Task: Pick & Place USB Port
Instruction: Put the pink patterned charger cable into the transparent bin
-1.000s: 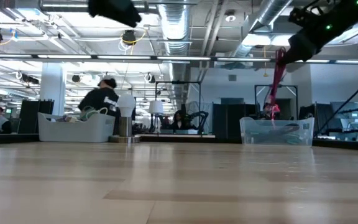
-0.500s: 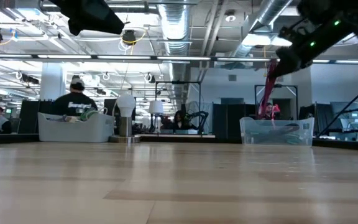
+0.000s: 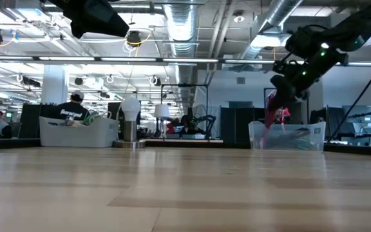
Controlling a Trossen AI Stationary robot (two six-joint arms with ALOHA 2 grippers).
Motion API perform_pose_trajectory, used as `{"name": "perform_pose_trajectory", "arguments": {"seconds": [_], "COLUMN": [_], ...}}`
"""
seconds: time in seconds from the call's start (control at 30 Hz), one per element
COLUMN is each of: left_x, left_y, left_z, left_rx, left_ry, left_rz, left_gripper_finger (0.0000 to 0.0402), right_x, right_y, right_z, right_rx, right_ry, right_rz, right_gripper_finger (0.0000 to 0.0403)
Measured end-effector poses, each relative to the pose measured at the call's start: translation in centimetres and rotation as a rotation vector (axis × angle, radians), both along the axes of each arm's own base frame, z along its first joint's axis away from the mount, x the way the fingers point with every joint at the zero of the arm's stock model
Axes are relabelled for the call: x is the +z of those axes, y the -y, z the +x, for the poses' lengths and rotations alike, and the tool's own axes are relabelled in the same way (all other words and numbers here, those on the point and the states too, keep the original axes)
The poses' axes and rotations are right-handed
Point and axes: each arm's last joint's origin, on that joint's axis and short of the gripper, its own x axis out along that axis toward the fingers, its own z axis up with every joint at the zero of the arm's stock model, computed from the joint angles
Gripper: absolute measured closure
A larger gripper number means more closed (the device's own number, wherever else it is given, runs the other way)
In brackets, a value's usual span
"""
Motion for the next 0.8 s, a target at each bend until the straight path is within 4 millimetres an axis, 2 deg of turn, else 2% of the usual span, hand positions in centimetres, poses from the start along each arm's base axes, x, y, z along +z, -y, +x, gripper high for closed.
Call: {"name": "perform_pose_trajectory", "arguments": {"seconds": [0.23, 0.57, 0.7, 0.8], "left_x": [0.0, 0.0, 0.0, 0.0], "left_y": [0.0, 0.0, 0.0, 0.0], "left_z": [0.0, 0.0, 0.0, 0.0], "left_rx": [-0.006, -0.006, -0.006, -0.006], "left_ry": [-0.004, -0.002, -0.002, -0.002], "left_rz": [0.014, 0.014, 0.014, 0.014], "left_gripper_finger": [0.0303, 0.0303, 0.0303, 0.0303], "right_x": [-0.8, -0.1, -0.1, -0.4], "right_y": [0.6, 0.4, 0.2, -0.1], "right_z": [0.4, 0.2, -0.2, -0.8], "right_rx": [-0.012, -0.029, -0.057, -0.117], "right_ry": [-0.003, 0.011, -0.025, -0.126], "right_rz": [0.013, -0.02, -0.012, -0.021], "right_gripper_finger": [0.0346, 0.0292, 0.0245, 0.0196]}}
